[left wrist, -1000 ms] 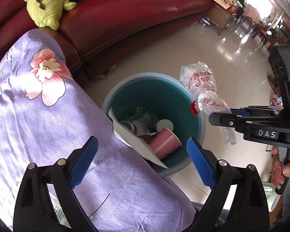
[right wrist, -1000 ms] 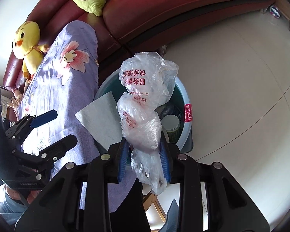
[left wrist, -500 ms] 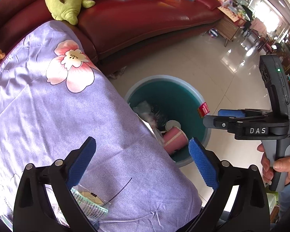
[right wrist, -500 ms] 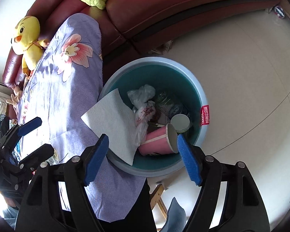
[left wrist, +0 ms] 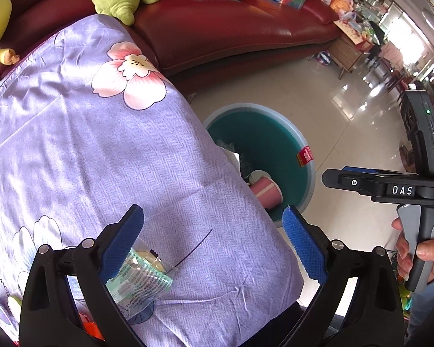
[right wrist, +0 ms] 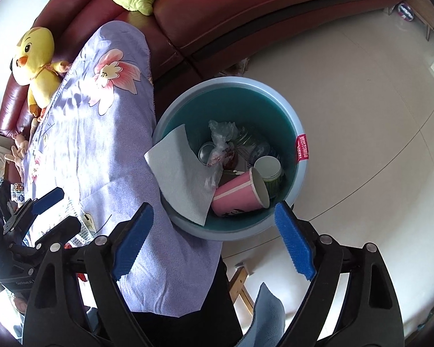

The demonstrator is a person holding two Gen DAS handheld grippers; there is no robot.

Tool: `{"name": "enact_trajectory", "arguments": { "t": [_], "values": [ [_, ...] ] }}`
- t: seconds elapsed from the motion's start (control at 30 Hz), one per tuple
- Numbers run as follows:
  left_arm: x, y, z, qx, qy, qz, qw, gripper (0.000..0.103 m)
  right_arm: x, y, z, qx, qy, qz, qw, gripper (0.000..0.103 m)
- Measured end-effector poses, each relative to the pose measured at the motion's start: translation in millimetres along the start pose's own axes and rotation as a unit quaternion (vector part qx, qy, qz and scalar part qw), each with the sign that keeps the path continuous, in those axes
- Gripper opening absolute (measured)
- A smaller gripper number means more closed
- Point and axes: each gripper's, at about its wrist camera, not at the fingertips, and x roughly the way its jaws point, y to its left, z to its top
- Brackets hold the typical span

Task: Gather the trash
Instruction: 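Move both tools back over the remaining wrappers on the table, then grasp the red-yellow snack wrapper with the left tool while the right tool grasps the Ovaltine packet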

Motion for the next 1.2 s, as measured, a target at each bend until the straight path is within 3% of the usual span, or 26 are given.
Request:
{"name": "enact_trajectory", "arguments": {
  "t": [0.37,0.6,0.8,1.2],
  "values": [
    [-40.6,27.3,-43.3,-0.024,-0.027,0.01,0.9993,0.098,-12.6,38.4,-34.2,-0.015,-0.005,0.014,1.0,0.082],
    [-57.6,59.8,-81.1,-0.05,-0.03,0.023,0.9981,0.098,0.7,71.6,-62.8,-0.035,0.018,0.023,0.999,0.082],
    [-78.4,102.0,-121.9,-0.083,-0.036,0.052,0.9945,0.098,9.0,106.5,-79.2,-0.059,0.027,0.036,0.997,0.082],
    [-110.6,175.0,-221.4,-0.118,-0.01,0.119,0.9858,0.098,38.3,181.9,-121.3,-0.123,0.066,0.054,0.989,0.082]
  ]
}}
